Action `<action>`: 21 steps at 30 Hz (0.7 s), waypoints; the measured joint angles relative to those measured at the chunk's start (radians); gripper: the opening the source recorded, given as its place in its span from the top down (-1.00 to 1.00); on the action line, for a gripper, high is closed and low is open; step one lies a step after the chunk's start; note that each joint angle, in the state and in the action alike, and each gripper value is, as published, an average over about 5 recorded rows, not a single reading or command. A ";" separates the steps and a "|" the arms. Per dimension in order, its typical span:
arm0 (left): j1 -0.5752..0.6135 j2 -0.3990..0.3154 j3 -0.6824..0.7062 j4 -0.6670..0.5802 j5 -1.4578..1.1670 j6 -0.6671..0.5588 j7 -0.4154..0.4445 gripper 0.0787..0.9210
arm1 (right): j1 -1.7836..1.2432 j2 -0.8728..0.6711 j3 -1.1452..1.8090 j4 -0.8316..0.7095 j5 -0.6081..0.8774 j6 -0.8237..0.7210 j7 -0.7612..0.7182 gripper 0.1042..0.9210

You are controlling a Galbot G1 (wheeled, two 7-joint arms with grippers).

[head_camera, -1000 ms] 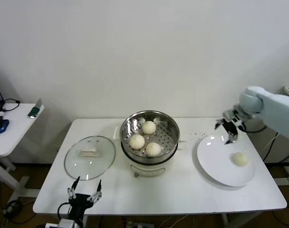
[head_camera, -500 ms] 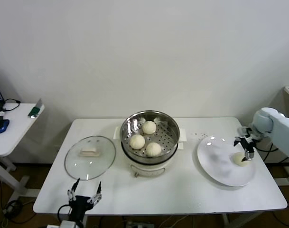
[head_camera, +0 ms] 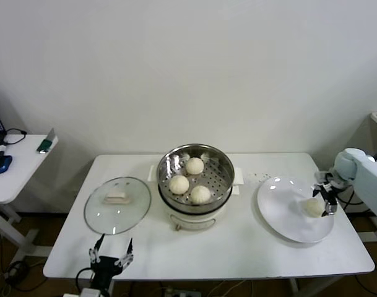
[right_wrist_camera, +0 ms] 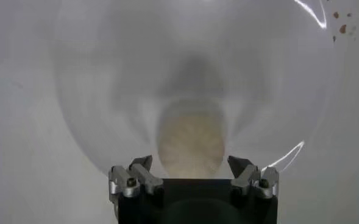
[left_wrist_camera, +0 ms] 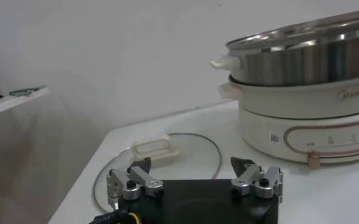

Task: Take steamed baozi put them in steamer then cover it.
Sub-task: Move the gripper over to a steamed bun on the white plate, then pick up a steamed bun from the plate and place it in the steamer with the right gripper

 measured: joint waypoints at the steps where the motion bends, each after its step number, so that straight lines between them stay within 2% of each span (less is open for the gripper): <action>1: 0.000 0.000 0.000 0.000 0.000 0.000 0.000 -0.77 | -0.002 0.005 0.003 -0.007 -0.002 0.001 0.000 -0.76; 13: 0.004 -0.003 0.004 -0.002 0.005 -0.001 -0.001 -0.77 | 0.000 0.036 0.016 -0.050 -0.005 0.005 -0.007 -0.50; 21: 0.013 -0.005 0.005 -0.007 0.007 -0.004 0.003 -0.77 | 0.051 0.032 -0.037 -0.038 0.054 -0.004 -0.010 -0.45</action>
